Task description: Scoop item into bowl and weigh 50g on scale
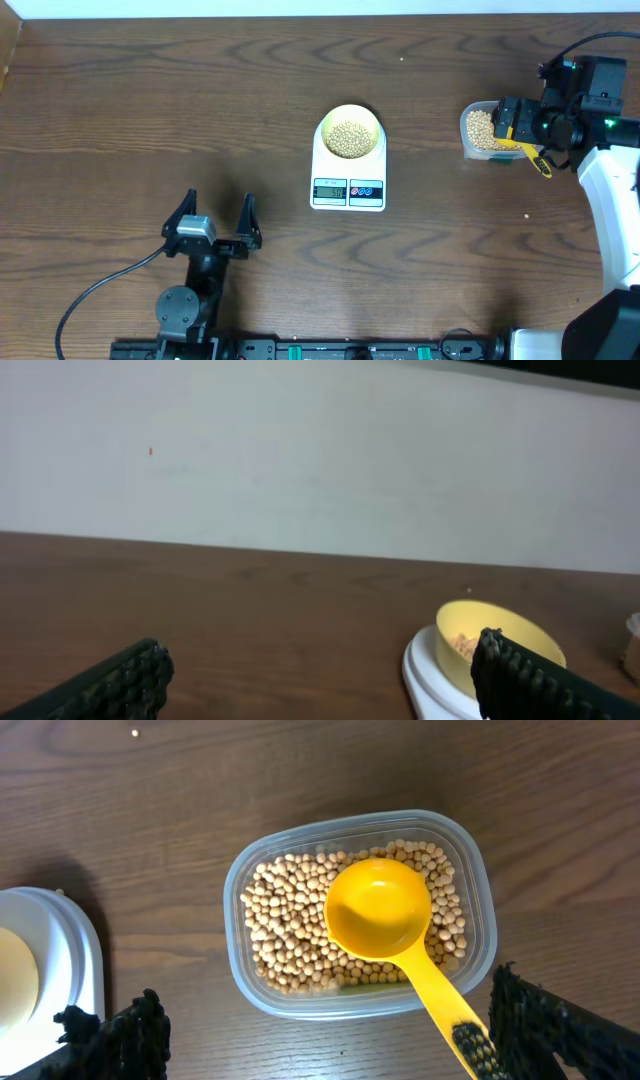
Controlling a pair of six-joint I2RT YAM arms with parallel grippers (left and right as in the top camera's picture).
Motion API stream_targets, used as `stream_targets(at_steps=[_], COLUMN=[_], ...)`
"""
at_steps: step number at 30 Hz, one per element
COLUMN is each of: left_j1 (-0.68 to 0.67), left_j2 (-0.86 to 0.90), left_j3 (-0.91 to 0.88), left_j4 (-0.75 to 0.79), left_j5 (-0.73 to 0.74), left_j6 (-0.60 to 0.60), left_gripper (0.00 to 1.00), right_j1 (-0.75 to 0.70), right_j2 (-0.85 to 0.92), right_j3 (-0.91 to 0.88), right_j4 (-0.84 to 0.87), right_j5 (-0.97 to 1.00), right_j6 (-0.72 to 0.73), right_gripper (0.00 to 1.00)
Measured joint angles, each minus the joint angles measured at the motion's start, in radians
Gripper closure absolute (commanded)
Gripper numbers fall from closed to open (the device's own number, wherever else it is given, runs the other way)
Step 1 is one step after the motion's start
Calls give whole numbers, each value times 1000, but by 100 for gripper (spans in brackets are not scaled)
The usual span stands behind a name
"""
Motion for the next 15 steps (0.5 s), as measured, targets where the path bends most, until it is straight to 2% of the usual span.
stream_targets(at_steps=[15], left_j1=[1], left_j2=[-40], left_j3=[-7], left_j4=[-155], left_j5=[0], left_j6=[0], left_gripper=[3], right_j1=[0], right_j2=[0], right_j3=[0], right_j4=[0], right_j5=[0], right_j6=[0], right_gripper=[1])
